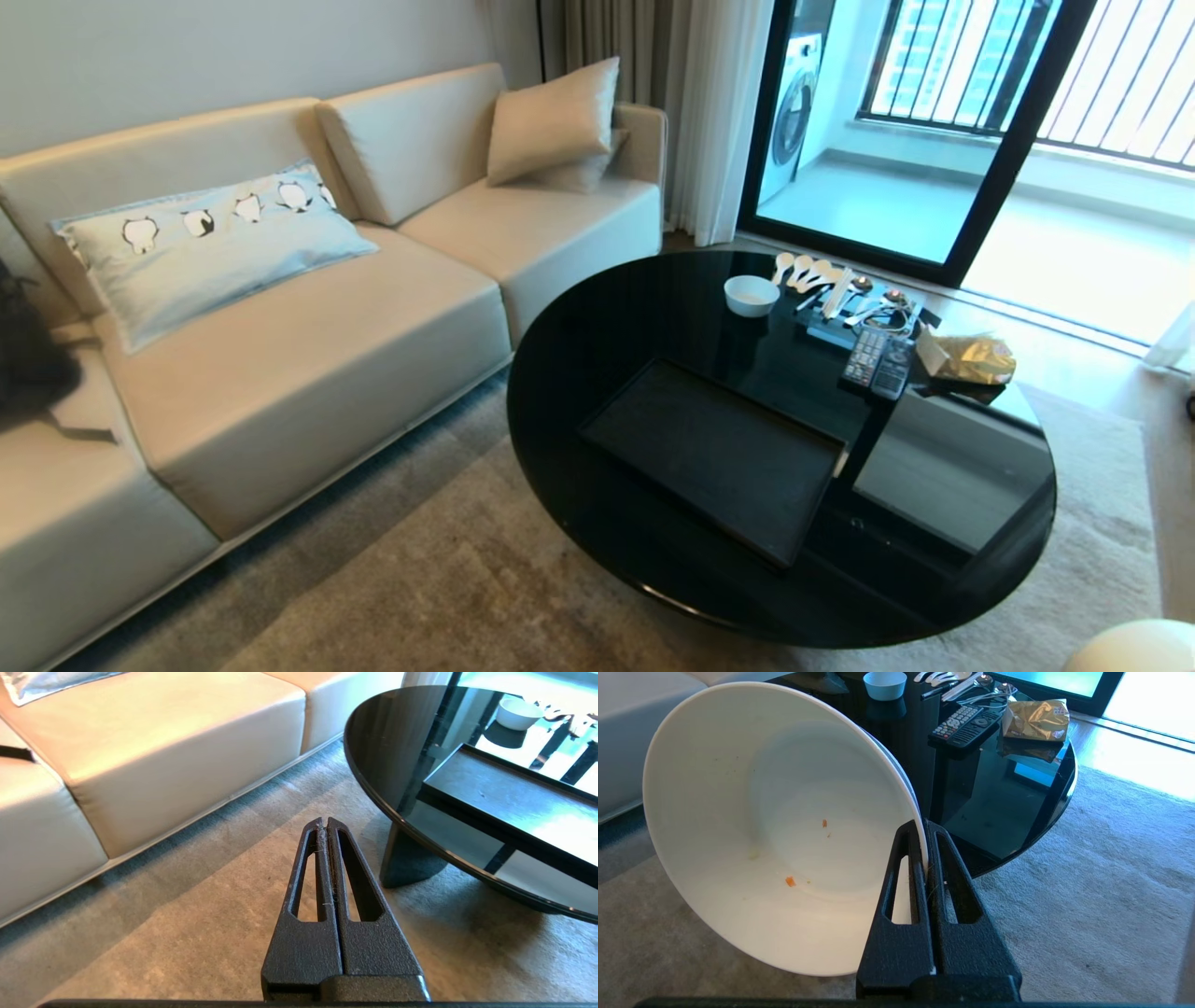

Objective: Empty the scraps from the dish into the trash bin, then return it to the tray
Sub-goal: Put the bowl back to the table

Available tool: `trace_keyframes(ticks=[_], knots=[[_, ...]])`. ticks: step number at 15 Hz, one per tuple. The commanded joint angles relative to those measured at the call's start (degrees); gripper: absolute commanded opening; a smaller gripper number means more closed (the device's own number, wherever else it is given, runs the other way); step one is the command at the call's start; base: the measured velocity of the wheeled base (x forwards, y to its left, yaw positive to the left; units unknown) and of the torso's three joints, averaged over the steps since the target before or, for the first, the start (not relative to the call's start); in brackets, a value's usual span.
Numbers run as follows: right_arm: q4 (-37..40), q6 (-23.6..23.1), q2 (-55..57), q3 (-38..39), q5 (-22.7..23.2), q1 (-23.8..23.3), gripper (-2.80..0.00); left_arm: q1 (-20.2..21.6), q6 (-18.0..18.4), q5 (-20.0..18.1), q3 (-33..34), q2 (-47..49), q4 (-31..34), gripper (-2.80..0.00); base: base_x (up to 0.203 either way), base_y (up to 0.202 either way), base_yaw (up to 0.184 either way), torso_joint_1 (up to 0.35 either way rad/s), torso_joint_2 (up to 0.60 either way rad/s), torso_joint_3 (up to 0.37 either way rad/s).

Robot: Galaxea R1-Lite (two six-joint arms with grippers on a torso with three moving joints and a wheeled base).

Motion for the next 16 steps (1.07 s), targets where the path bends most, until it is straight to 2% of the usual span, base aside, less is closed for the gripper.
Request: trace_keyframes(ticks=[1,10,16], knots=[[-0.04,-0.02,0.0,0.0,0.04,0.07,-2.8,0.0,-0.02,0.05,0.0,-0.02,-0.02,-2.8,0.0,0.0,0.0,0.0,0.0,0.0],[0.05,-0.02,0.0,0.0,0.04,0.06,-2.8,0.0,-0.03,0.05,0.0,-0.02,-0.02,-2.8,0.169,0.0,-0.001,0.002,0.0,0.003],[0.05,-0.22,0.0,0.0,0.06,-0.01,-2.8,0.0,-0.08,0.05,0.0,-0.02,-0.02,-2.8,0.014,0.0,0.0,0.002,0.0,0.0]])
